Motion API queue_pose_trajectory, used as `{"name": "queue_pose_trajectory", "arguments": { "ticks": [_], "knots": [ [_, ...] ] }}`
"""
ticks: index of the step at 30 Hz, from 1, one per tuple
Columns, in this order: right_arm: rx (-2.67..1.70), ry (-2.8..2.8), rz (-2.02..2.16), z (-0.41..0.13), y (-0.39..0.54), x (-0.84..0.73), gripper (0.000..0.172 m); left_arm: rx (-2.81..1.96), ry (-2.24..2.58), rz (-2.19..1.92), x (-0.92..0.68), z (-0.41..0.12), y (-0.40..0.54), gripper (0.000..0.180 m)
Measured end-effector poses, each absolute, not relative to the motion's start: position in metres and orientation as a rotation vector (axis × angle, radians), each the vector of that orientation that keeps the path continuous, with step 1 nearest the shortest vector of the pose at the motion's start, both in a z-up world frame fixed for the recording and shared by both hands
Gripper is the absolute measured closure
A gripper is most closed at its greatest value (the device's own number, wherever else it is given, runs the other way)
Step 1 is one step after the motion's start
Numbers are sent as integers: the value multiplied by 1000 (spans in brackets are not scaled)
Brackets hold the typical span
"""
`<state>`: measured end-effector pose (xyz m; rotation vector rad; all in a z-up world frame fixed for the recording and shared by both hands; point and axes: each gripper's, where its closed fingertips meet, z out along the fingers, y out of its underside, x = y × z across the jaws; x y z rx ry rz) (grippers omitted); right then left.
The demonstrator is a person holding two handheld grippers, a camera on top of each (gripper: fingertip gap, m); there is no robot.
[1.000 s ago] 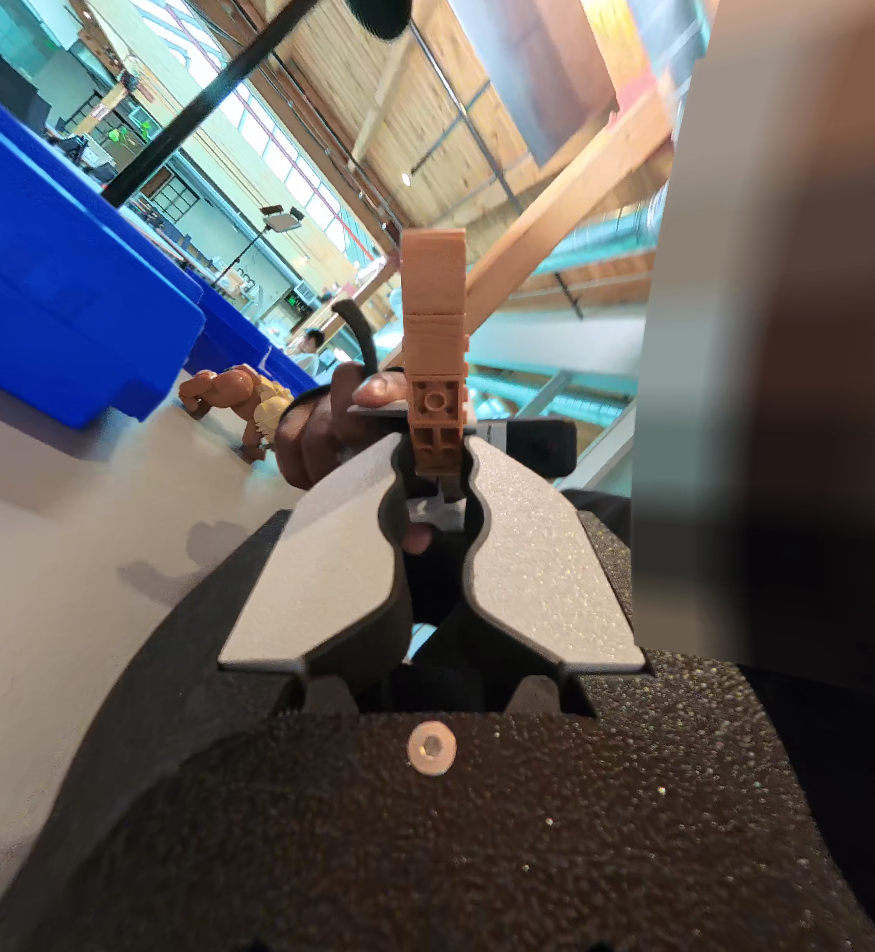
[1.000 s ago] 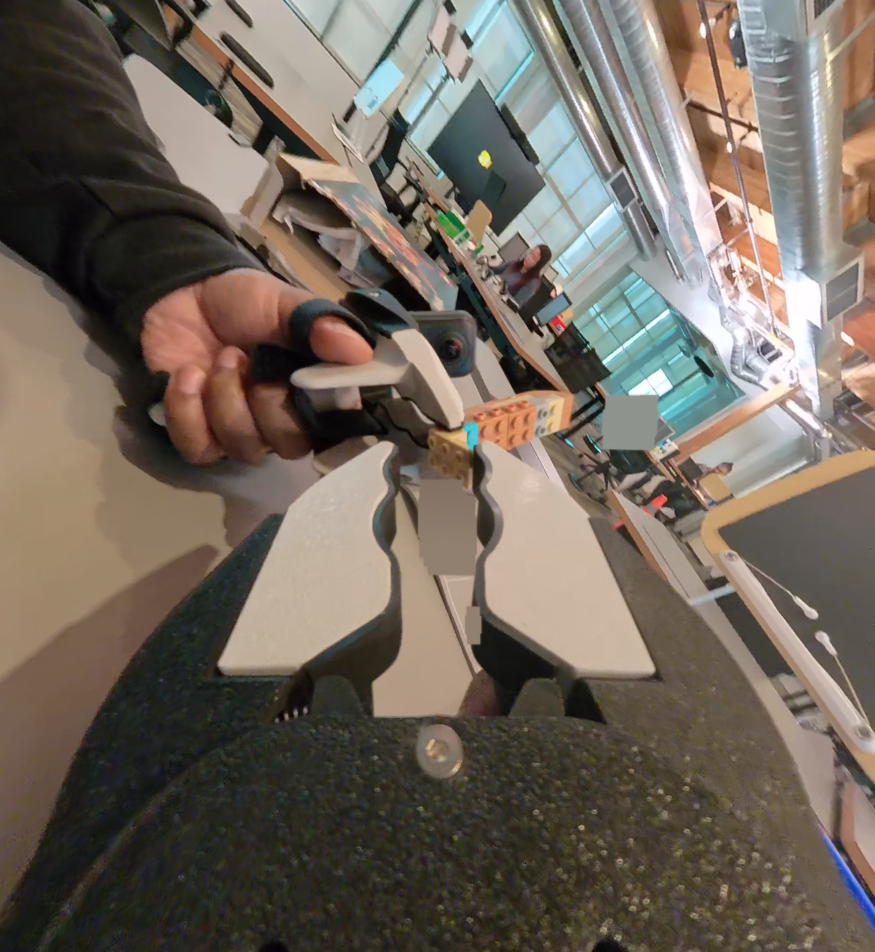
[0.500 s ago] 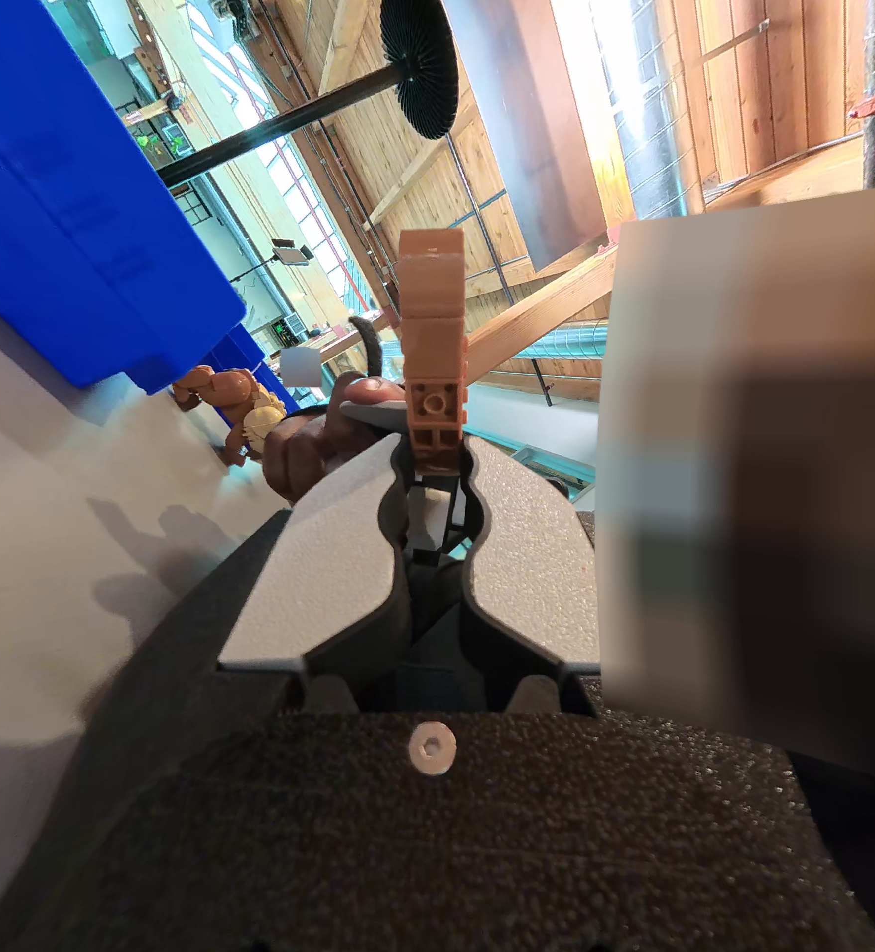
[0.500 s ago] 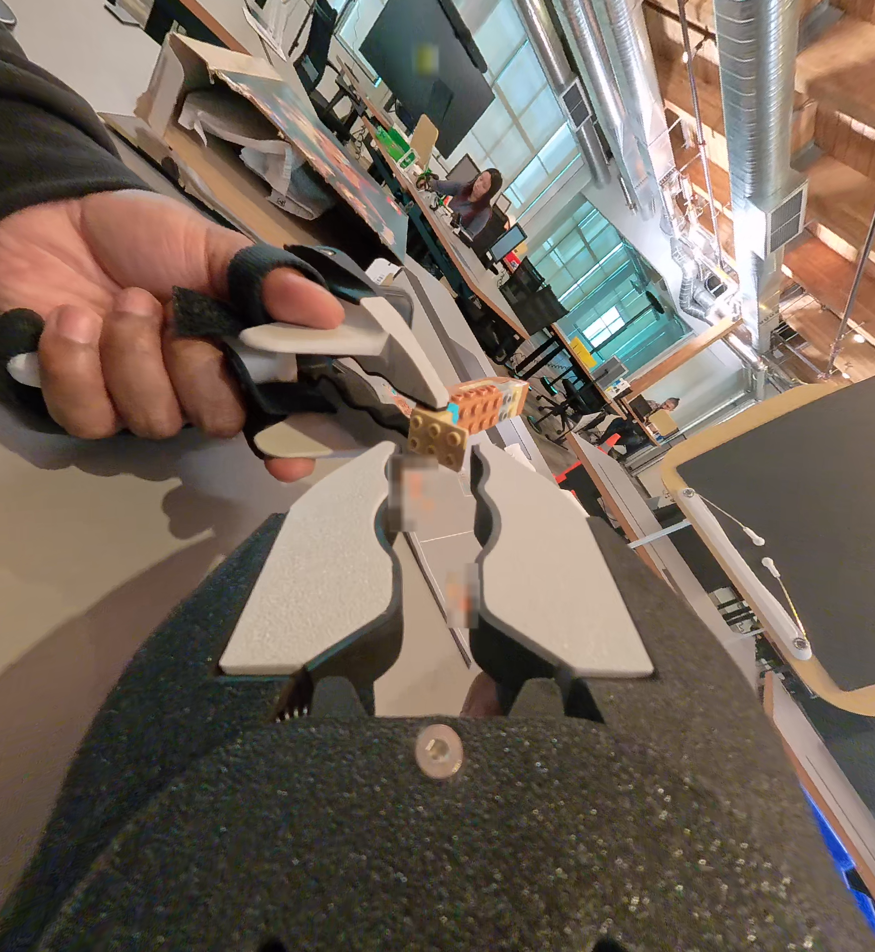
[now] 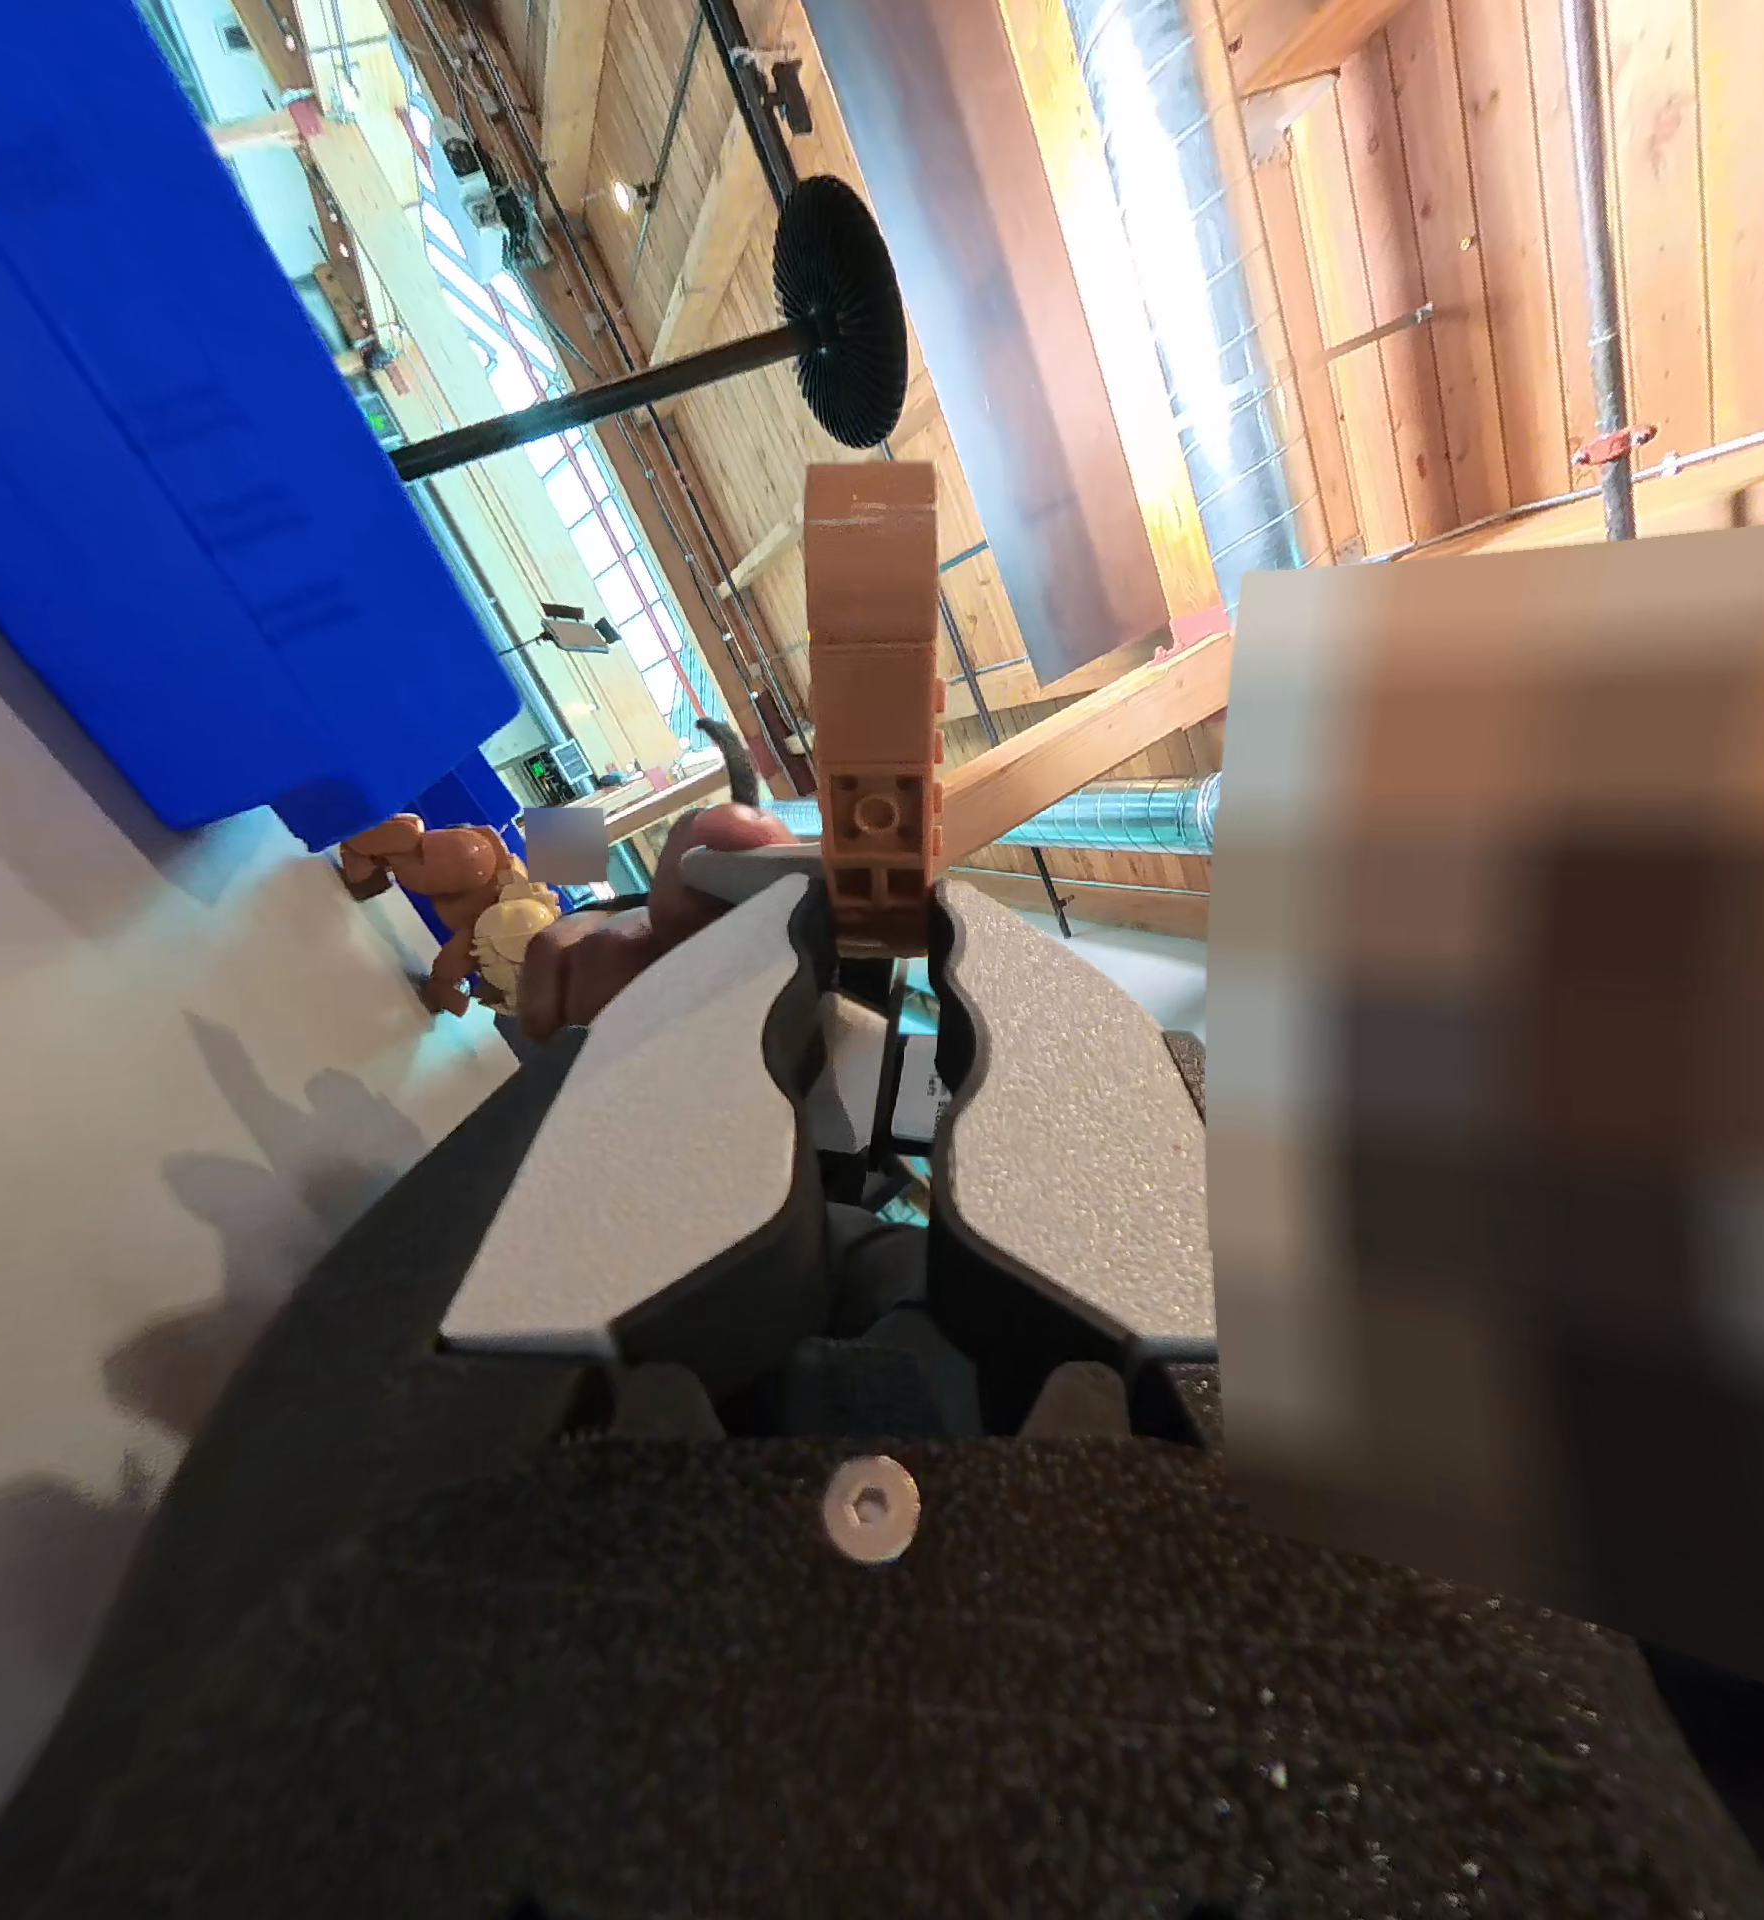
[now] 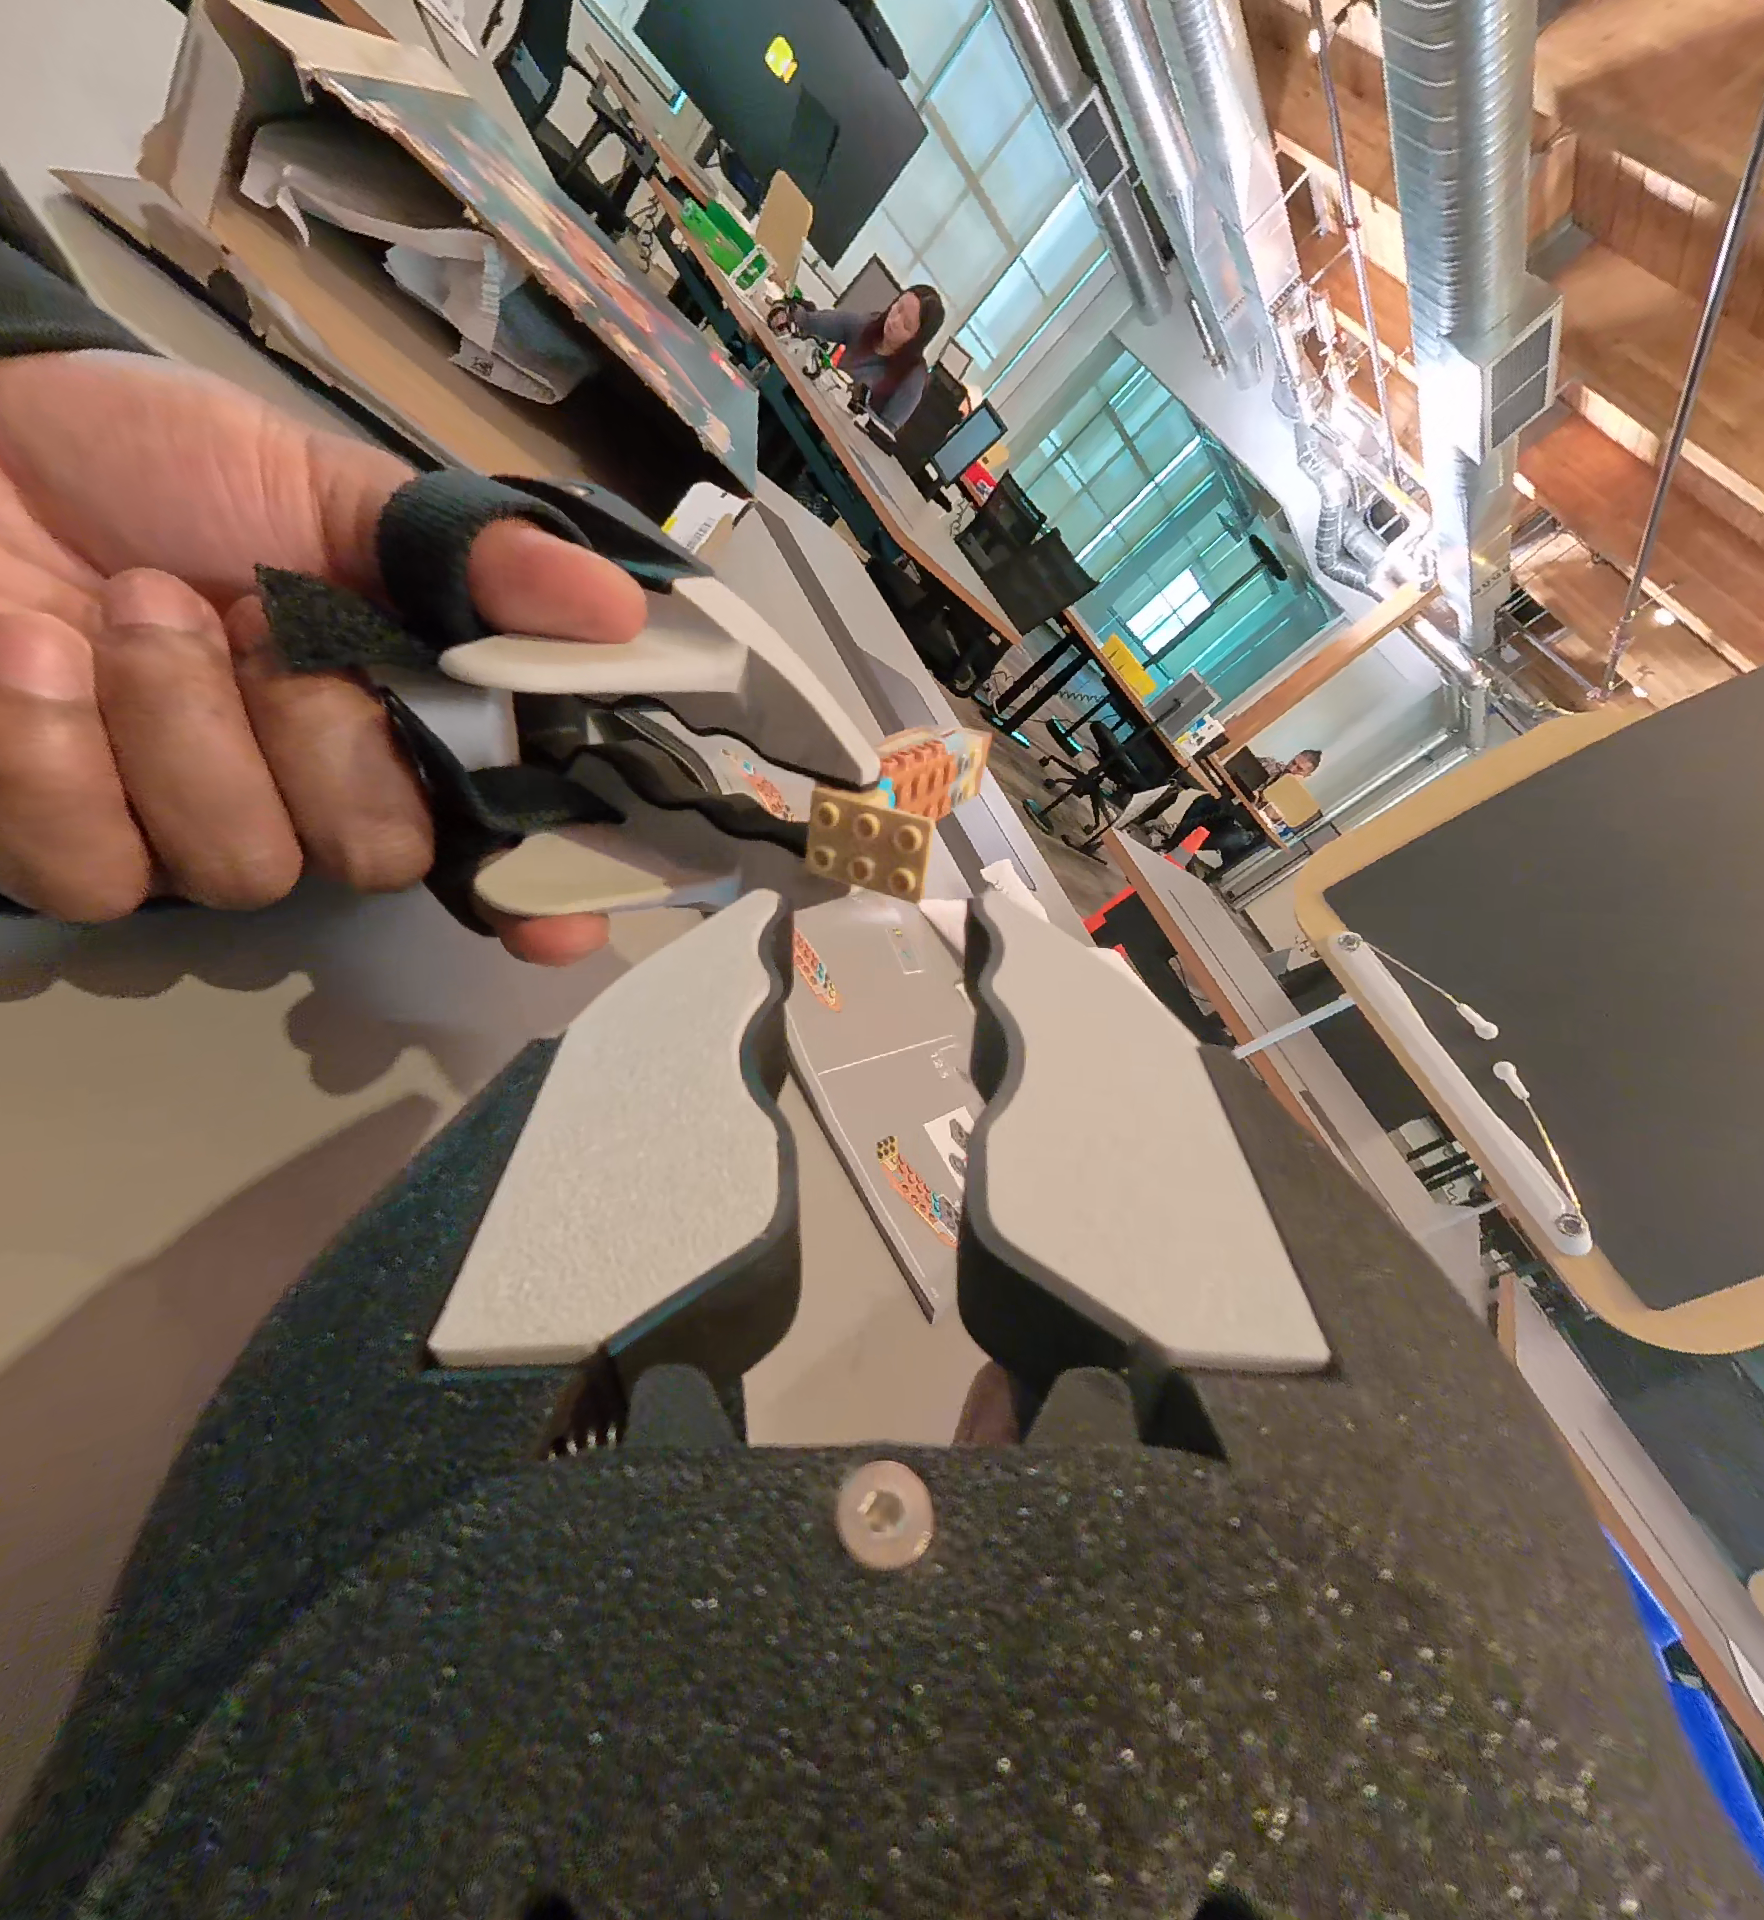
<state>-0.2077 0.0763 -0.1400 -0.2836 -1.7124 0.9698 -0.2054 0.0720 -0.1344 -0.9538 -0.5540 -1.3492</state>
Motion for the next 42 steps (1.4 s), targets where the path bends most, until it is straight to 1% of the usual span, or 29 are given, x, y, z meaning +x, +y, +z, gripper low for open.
{"name": "queue_pose_trajectory", "arguments": {
  "ticks": [10, 15, 34, 35, 37, 42],
  "knots": [
    [-297, -1656, 910, -143, 67, -213, 139, -830, -643, -1341, -207, -136, 70, 164],
    [-303, -1635, 881, -143, 67, -215, 145, -832, -658, -1336, -203, -140, 72, 164],
    [-307, -1637, 970, -138, 65, -210, 146, -906, -573, -1242, -195, -134, 71, 164],
    [-318, -1648, 993, -137, 64, -209, 145, -924, -561, -1221, -195, -134, 72, 164],
    [-344, -1707, 1119, -138, 60, -204, 134, -966, -519, -1152, -196, -131, 71, 164],
    [-574, -1806, 1575, -133, 62, -196, 131, -1073, -321, -896, -198, -119, 65, 164]
  ]
}}
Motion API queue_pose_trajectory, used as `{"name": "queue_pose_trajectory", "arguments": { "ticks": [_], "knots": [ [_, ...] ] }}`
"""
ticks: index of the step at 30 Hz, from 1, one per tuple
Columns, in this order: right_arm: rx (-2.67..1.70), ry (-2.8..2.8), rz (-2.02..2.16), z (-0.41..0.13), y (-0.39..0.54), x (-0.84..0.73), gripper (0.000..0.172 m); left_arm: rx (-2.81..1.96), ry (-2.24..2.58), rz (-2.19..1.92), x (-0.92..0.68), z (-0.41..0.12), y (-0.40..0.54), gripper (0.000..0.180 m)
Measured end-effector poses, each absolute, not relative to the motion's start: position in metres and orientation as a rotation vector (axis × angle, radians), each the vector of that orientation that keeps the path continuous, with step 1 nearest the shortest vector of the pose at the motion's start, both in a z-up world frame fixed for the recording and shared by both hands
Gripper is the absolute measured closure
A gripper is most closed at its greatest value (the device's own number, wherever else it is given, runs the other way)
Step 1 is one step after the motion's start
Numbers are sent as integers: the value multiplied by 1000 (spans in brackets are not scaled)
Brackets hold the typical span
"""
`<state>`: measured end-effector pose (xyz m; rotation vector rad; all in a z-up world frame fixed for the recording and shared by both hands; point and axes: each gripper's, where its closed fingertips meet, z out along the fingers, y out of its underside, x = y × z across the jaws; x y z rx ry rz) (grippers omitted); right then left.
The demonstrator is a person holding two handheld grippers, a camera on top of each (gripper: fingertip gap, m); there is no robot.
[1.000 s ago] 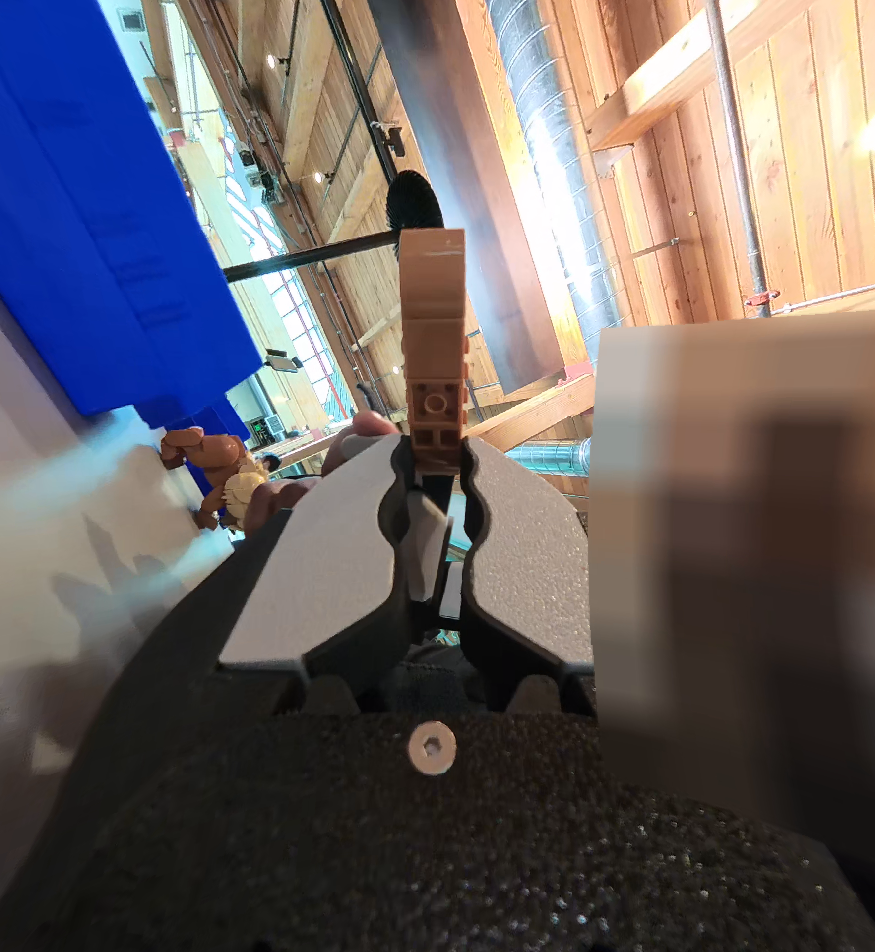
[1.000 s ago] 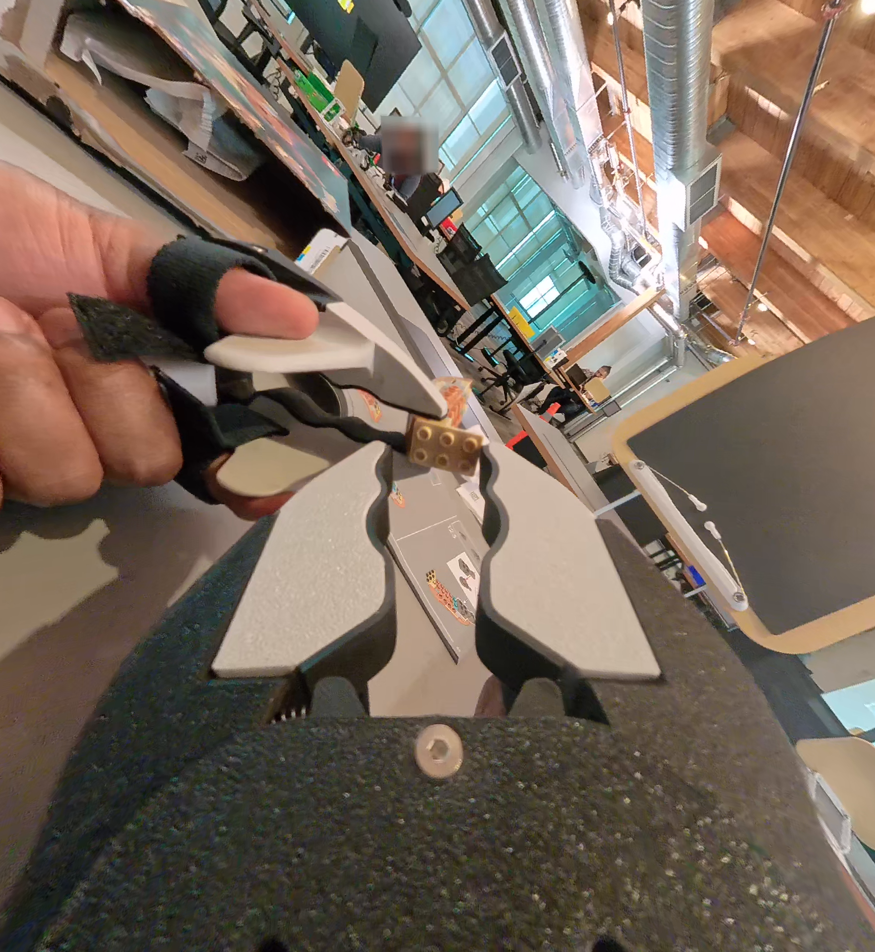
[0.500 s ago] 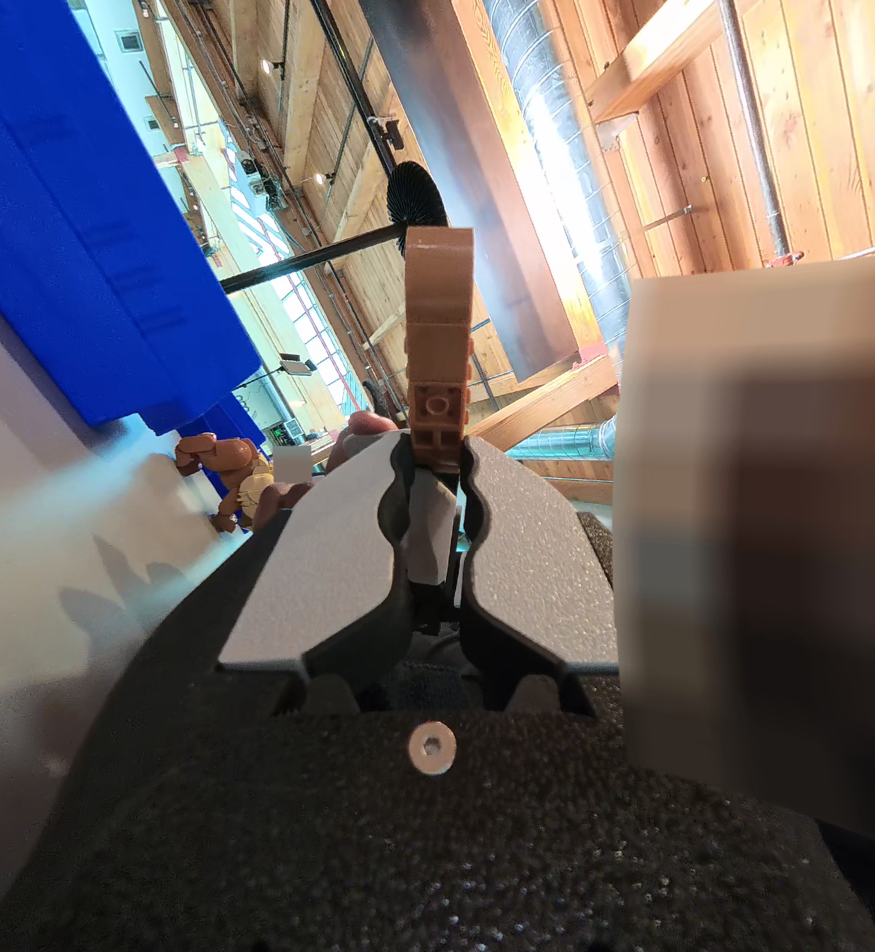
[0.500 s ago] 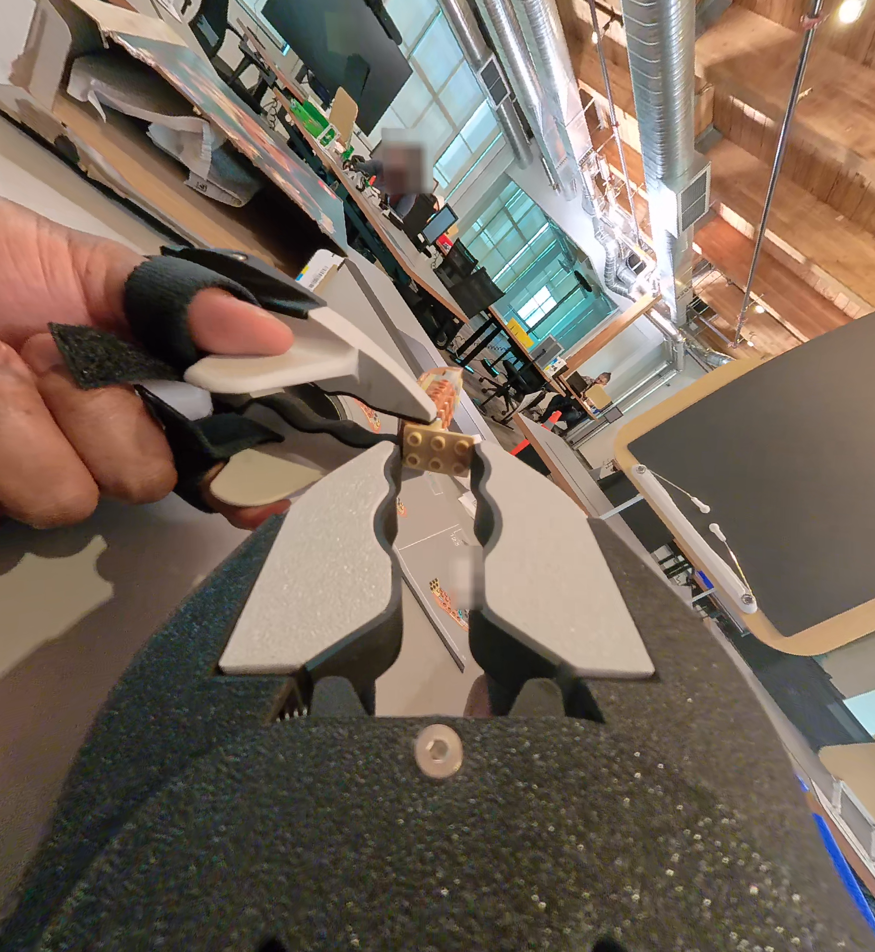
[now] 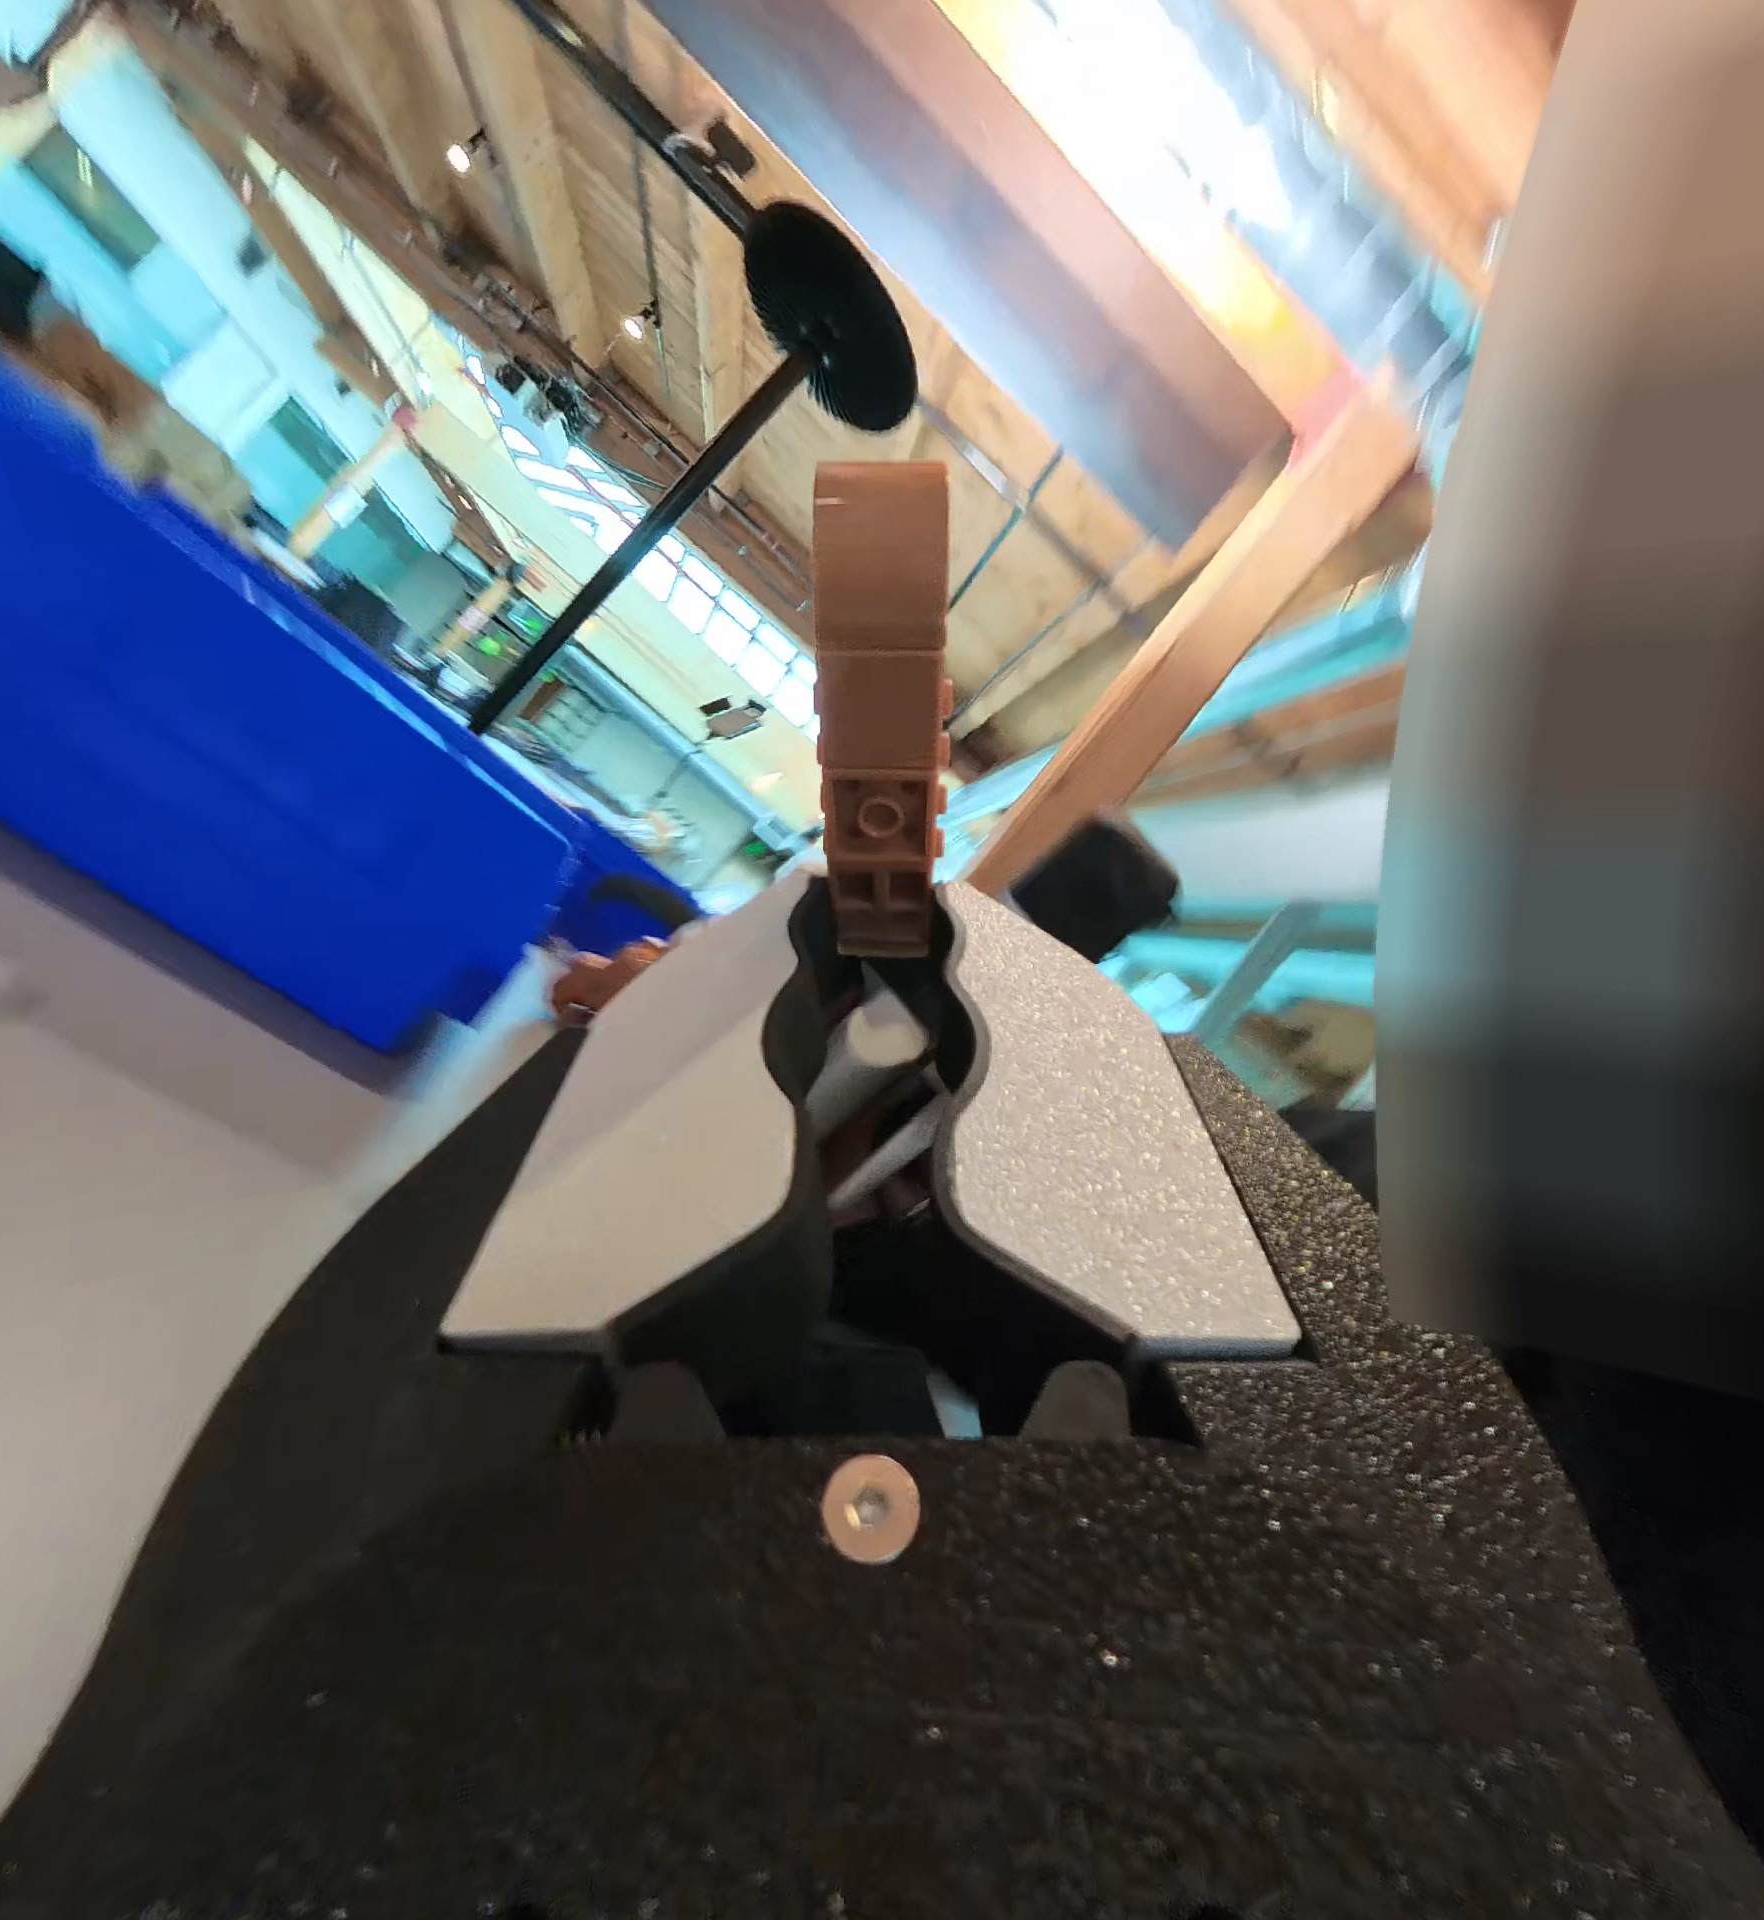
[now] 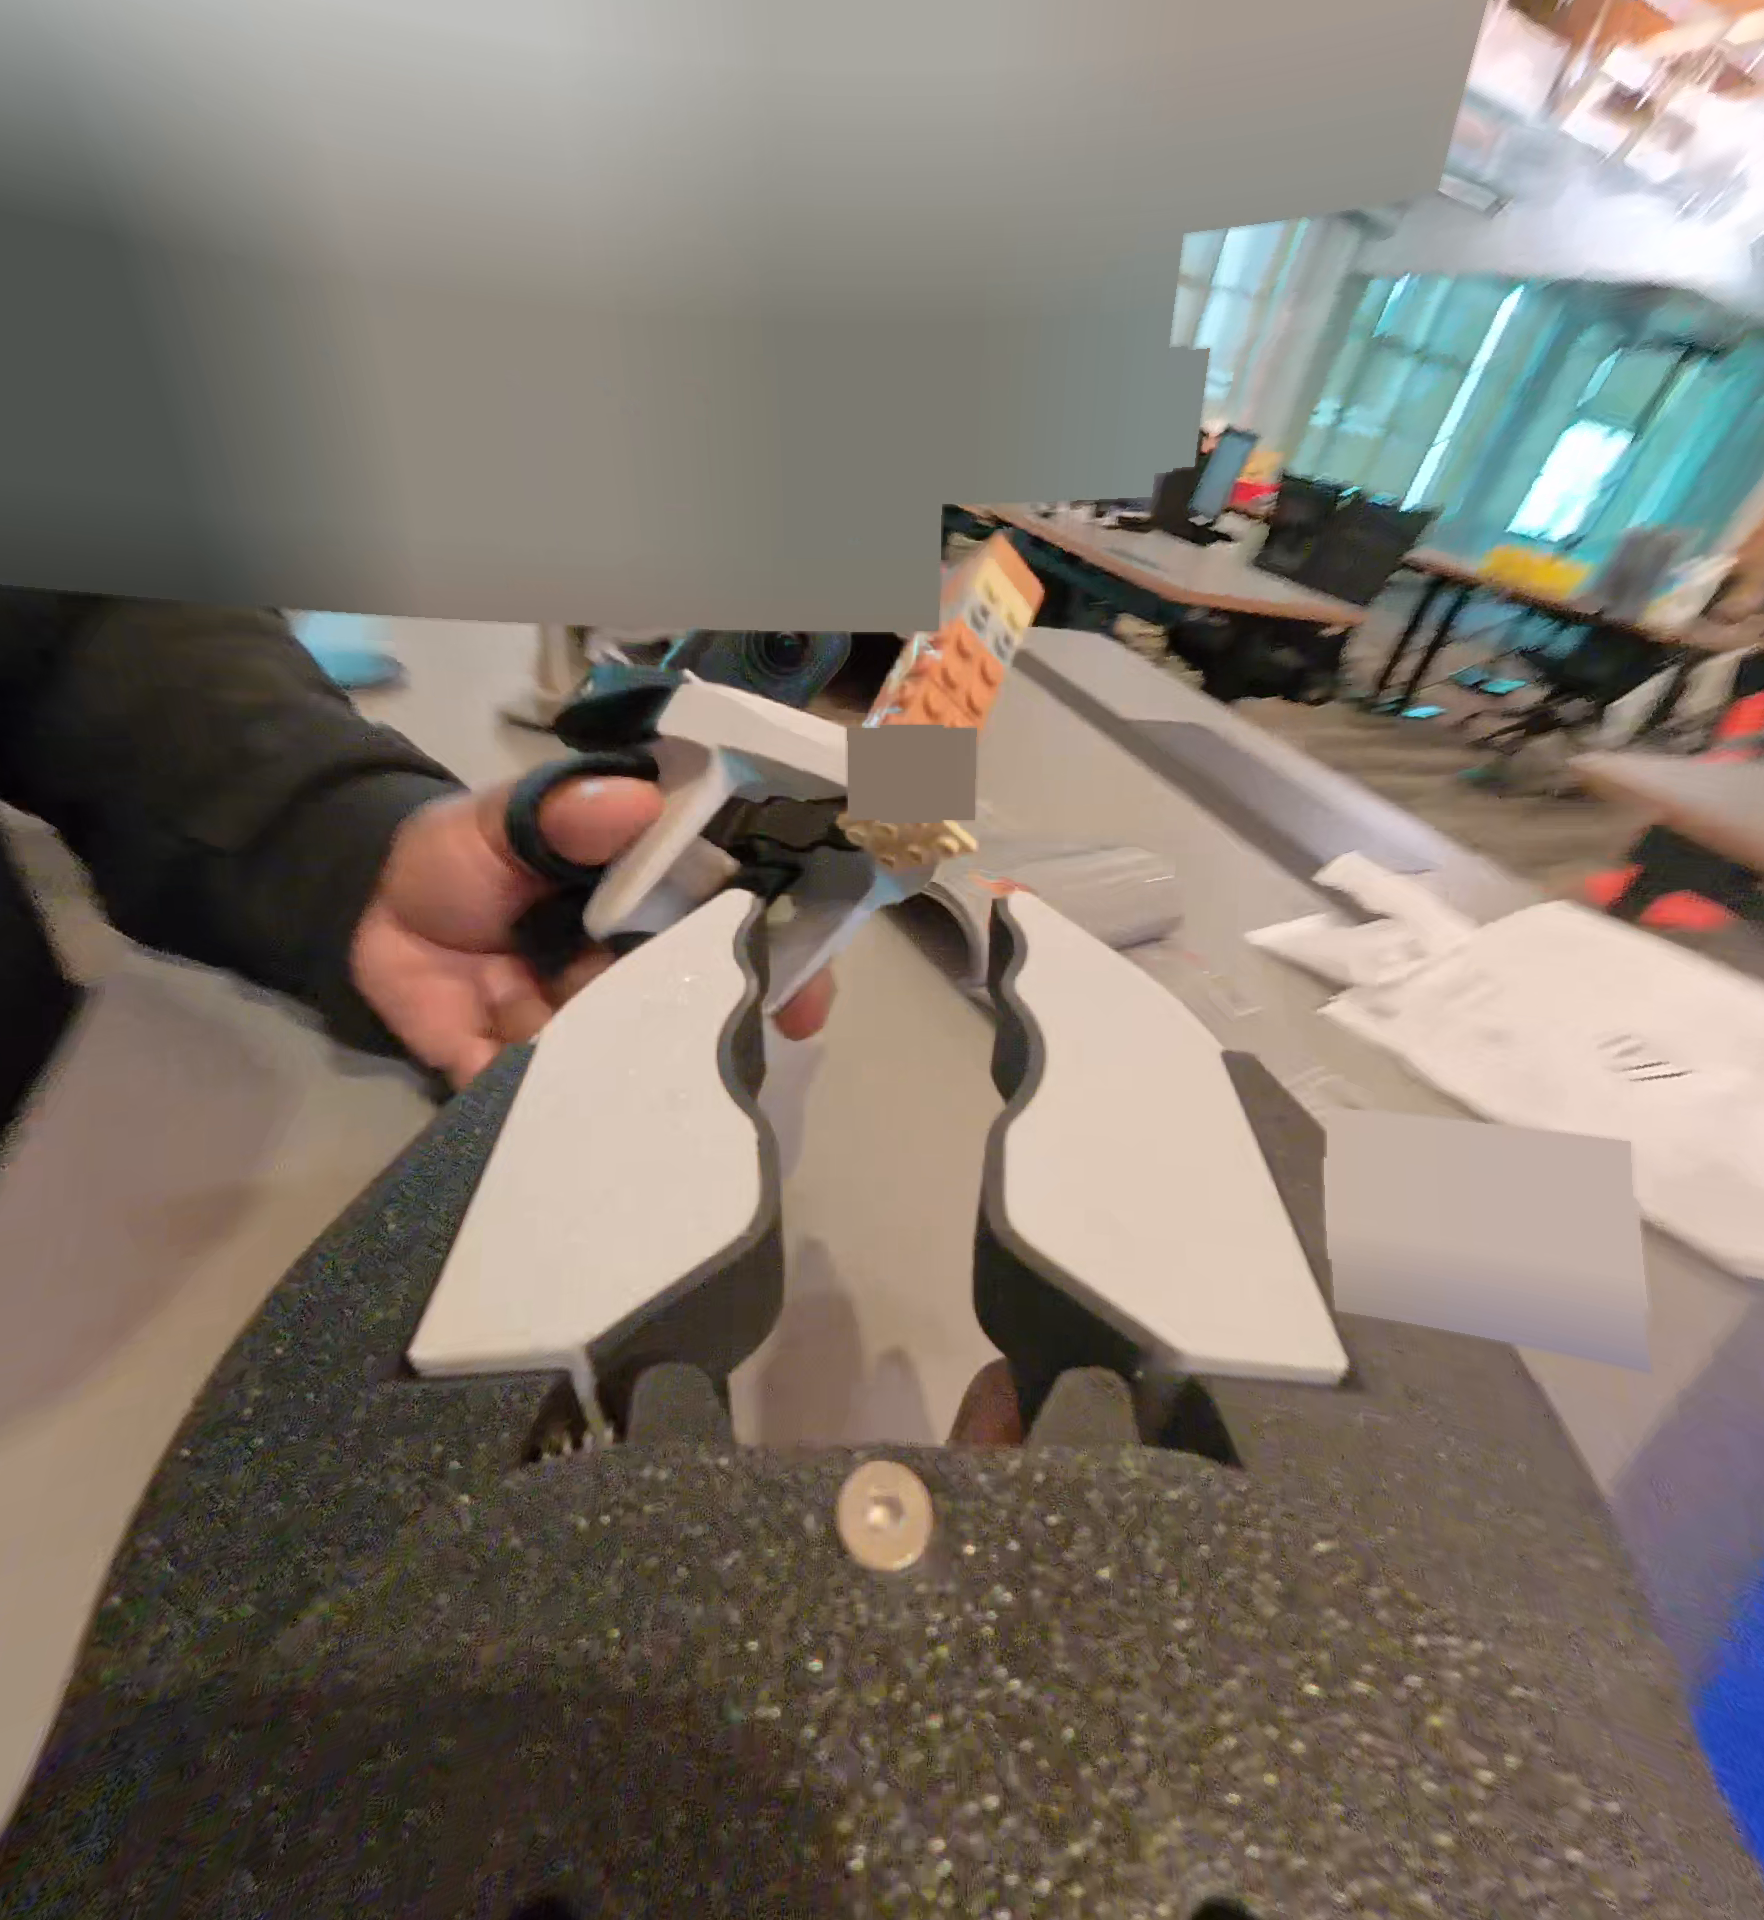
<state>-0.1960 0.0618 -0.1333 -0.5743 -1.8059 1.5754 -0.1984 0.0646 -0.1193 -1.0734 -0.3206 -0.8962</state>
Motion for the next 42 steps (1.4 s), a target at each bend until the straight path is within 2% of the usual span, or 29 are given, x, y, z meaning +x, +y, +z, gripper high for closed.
{"name": "queue_pose_trajectory", "arguments": {
  "ticks": [5, 12, 17, 22, 42],
  "knots": [
    [-710, -1809, 1833, -126, 62, -194, 136, -1188, -109, -633, -194, -117, 63, 163],
    [-649, -1818, 1908, -123, 56, -184, 153, -1234, 17, -584, -177, -120, 64, 163],
    [-583, -1811, 1884, -123, 57, -182, 154, -1272, 58, -589, -174, -122, 65, 163],
    [-576, -1851, 1818, -124, 65, -183, 155, -1358, 93, -530, -181, -130, 64, 147],
    [-445, -2324, 1556, -192, 70, -168, 156, -1883, 142, -549, -183, -192, 55, 141]
  ]
}}
